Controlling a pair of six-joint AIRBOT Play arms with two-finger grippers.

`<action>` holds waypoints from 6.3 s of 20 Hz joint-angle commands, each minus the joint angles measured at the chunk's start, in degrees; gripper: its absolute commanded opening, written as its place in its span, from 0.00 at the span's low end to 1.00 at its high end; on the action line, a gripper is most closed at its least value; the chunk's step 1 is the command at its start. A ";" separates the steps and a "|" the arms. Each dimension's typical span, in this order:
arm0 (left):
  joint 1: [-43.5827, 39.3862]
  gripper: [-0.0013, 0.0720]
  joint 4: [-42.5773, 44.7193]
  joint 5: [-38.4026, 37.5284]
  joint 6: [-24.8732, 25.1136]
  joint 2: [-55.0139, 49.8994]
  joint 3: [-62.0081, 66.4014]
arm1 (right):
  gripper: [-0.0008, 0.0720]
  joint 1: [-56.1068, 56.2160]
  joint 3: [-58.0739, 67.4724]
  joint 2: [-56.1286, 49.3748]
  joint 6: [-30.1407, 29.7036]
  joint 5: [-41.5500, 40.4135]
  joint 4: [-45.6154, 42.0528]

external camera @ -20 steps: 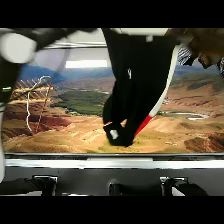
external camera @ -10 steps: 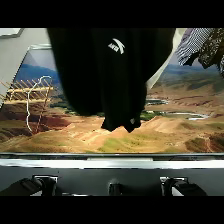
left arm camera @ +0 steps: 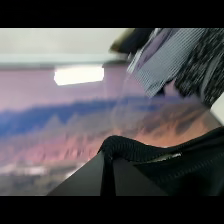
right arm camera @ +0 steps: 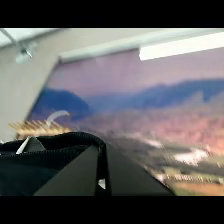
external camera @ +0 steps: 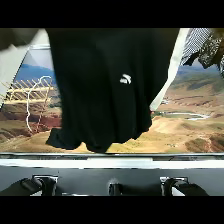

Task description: Fold the clothes and pants, and hang the long-sleeved shirts on hangers.

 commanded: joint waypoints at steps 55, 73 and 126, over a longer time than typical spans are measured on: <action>-18.88 0.07 6.95 -0.57 -35.91 6.47 -39.12 | 0.07 26.47 -40.70 7.74 15.82 11.87 -26.71; -19.47 0.07 11.52 -1.81 -53.66 2.71 -49.66 | 0.06 45.35 -48.85 4.11 29.59 9.18 -49.40; 57.00 0.85 -8.02 5.40 33.24 -4.20 -52.52 | 0.07 32.06 -50.01 4.76 27.78 1.05 -30.69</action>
